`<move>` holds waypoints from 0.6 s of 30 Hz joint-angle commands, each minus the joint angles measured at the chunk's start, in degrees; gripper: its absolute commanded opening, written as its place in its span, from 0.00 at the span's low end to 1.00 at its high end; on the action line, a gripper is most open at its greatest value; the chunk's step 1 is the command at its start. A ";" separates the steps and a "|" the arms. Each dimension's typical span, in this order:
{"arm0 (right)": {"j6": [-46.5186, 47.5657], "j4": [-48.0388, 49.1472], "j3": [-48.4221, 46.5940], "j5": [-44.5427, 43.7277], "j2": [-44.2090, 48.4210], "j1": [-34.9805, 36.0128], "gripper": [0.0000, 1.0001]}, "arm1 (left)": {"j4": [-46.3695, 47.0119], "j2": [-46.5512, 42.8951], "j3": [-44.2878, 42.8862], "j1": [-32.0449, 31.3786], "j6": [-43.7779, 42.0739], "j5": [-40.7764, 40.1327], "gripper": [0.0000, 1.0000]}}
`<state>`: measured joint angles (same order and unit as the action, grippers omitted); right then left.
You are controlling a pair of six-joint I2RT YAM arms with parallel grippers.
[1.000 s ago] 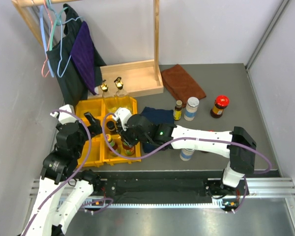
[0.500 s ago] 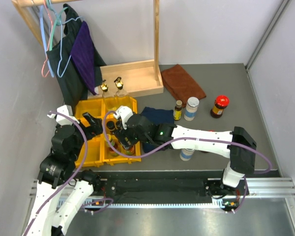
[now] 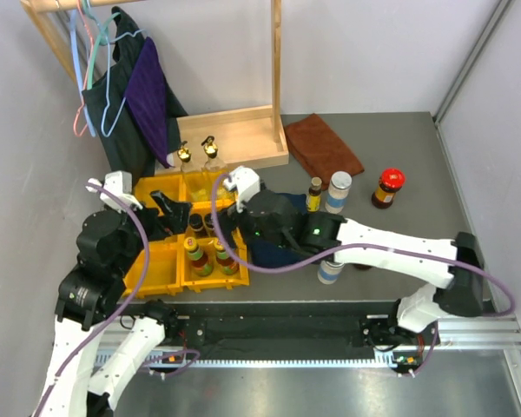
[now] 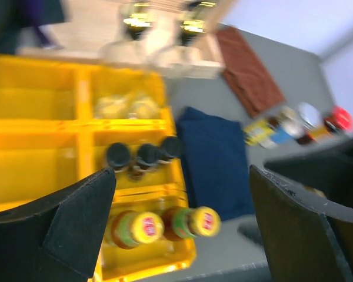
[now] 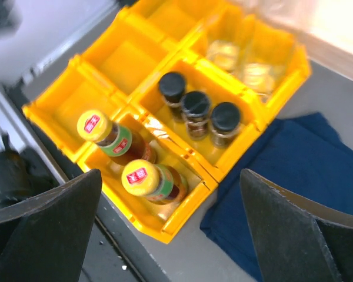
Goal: Organize the condiment bottles
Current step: Place the bottle in the storage box, then pick up the bottle from the center of the board.
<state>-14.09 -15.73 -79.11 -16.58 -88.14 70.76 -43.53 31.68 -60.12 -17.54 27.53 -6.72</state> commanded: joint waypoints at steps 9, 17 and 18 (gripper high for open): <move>-20.88 -19.24 8.08 -18.57 21.06 0.69 0.99 | 12.93 7.70 -3.00 0.31 -1.09 33.52 0.92; -30.03 -27.07 20.66 -24.02 40.83 0.52 0.99 | 20.06 10.94 -2.99 -1.00 1.65 37.04 0.93; -30.30 -27.69 21.01 -24.37 42.16 0.60 0.99 | 20.76 11.64 -3.16 -1.53 1.48 37.04 0.93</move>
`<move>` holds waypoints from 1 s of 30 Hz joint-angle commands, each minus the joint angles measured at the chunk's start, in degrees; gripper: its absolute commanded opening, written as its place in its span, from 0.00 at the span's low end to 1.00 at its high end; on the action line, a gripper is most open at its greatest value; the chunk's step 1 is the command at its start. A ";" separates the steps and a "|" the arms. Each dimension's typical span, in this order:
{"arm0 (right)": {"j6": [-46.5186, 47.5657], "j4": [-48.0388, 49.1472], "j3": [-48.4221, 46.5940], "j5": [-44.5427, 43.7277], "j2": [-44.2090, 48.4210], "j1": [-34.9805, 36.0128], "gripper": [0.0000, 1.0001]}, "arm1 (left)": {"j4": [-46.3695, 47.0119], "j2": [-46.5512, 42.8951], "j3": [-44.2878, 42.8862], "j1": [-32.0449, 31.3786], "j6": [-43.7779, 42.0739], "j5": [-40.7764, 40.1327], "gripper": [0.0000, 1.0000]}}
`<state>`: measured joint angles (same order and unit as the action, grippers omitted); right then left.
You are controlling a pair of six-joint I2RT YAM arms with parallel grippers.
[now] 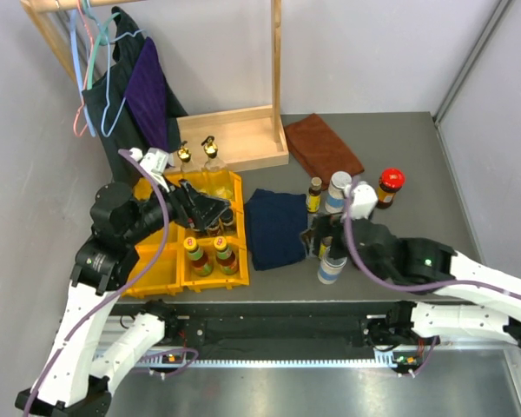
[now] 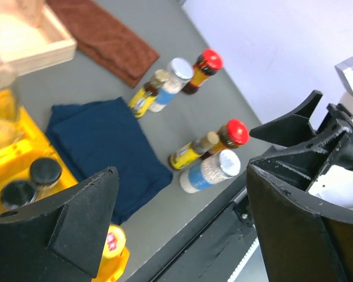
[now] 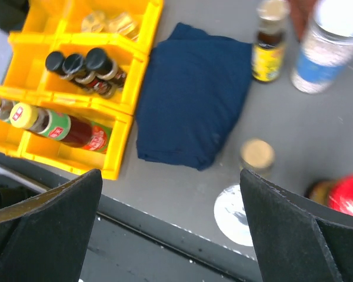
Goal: Organize the condiment bottles
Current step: Pick up the bottle from the center of the board.
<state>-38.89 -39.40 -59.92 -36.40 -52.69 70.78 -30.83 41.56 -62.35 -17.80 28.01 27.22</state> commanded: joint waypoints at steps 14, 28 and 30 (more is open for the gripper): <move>-10.23 -21.68 -4.77 -16.23 9.09 0.06 0.99 | 13.16 26.81 -7.35 -36.67 -11.84 -24.93 0.99; -6.64 -22.75 2.35 -12.74 15.59 -15.93 0.99 | 21.34 36.65 -2.43 -52.14 -10.17 -35.73 0.99; -6.72 -22.39 3.23 -12.29 16.47 -16.38 0.99 | 21.60 39.11 -2.43 -53.56 -10.52 -41.44 0.99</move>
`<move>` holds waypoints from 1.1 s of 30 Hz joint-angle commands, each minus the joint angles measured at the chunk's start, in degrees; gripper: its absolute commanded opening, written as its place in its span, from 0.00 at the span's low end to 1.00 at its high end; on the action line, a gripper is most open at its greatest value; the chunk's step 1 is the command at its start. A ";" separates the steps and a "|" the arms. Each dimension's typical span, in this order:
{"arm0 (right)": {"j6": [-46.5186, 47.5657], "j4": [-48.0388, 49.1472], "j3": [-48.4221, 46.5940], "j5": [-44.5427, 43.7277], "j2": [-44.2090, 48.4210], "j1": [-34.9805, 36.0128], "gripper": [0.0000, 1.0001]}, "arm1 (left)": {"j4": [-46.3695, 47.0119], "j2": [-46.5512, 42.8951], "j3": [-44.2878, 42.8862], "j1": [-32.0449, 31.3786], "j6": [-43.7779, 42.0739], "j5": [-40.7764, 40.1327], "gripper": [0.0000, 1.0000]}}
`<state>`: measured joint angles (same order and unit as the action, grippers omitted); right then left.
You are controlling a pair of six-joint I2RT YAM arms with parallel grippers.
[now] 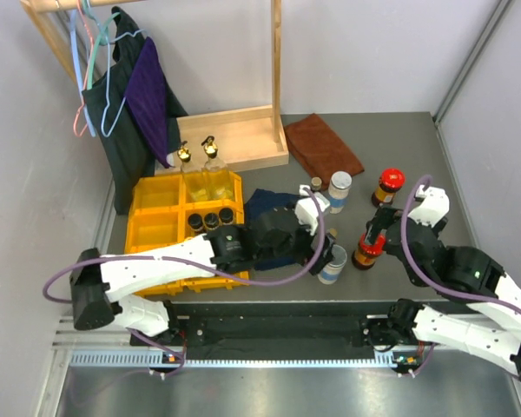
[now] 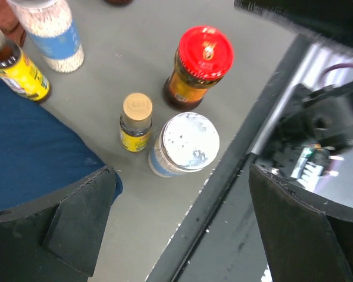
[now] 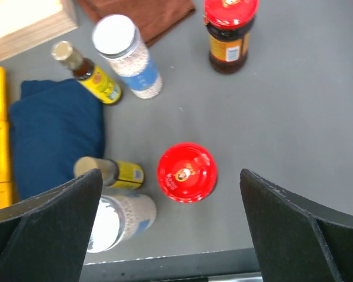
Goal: Organize the condiment bottles
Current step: Pick up the bottle from the center of the board.
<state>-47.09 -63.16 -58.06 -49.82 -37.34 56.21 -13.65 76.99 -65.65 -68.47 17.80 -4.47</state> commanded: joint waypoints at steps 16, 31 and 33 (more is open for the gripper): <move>0.33 0.32 3.13 1.92 6.22 -1.80 0.99 | 10.92 14.15 0.96 -7.03 3.03 -17.95 0.99; -0.72 -0.65 4.54 2.62 8.34 -1.80 0.99 | 12.59 18.90 -0.88 -7.12 5.57 -19.61 0.80; -0.81 -0.57 4.63 2.80 8.34 -1.71 0.99 | 12.68 18.63 -0.89 -7.03 5.49 -20.31 0.77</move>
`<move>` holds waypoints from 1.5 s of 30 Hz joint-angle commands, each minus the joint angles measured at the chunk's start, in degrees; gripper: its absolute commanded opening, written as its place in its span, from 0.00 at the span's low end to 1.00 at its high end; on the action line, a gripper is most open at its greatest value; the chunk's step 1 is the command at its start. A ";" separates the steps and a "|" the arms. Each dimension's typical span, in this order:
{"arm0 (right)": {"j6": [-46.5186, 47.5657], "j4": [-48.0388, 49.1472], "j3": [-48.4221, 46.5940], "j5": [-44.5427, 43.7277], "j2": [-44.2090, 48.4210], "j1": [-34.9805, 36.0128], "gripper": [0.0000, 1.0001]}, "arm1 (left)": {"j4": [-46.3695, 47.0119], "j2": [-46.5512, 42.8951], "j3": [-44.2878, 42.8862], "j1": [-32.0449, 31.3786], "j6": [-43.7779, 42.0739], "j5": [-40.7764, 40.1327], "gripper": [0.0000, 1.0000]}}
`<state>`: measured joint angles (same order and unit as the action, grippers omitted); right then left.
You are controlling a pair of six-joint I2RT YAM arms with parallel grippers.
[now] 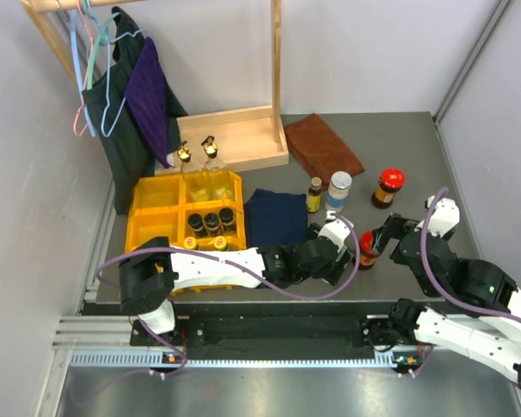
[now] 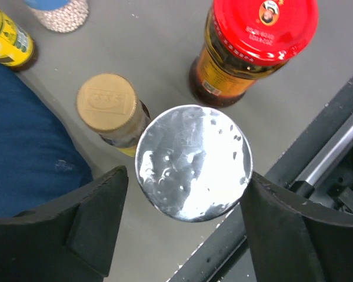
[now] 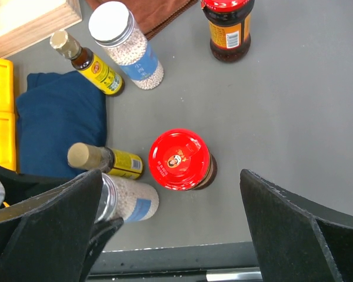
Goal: Organize the condiment bottles
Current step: Pick up the bottle from the center of the board, then place the bottle in the storage box.
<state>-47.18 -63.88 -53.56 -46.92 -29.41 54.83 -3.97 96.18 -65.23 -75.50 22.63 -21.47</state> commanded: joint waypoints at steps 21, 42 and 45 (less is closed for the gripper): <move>-0.55 0.51 0.74 0.33 1.02 -0.42 0.99 | -1.47 -3.80 -1.92 0.01 0.39 -1.47 0.00; 0.51 3.32 1.44 0.69 -1.00 -0.42 0.99 | -27.14 -27.72 -7.97 0.53 -0.13 -30.06 0.00; 0.60 3.32 1.35 0.42 -1.09 -0.42 0.99 | -27.76 -27.36 -10.52 1.14 -2.06 -37.12 0.00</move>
<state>-47.51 -62.33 -52.10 -46.19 -29.98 54.83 -30.87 69.60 -70.43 -75.26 22.35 -42.37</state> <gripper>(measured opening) 0.987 0.627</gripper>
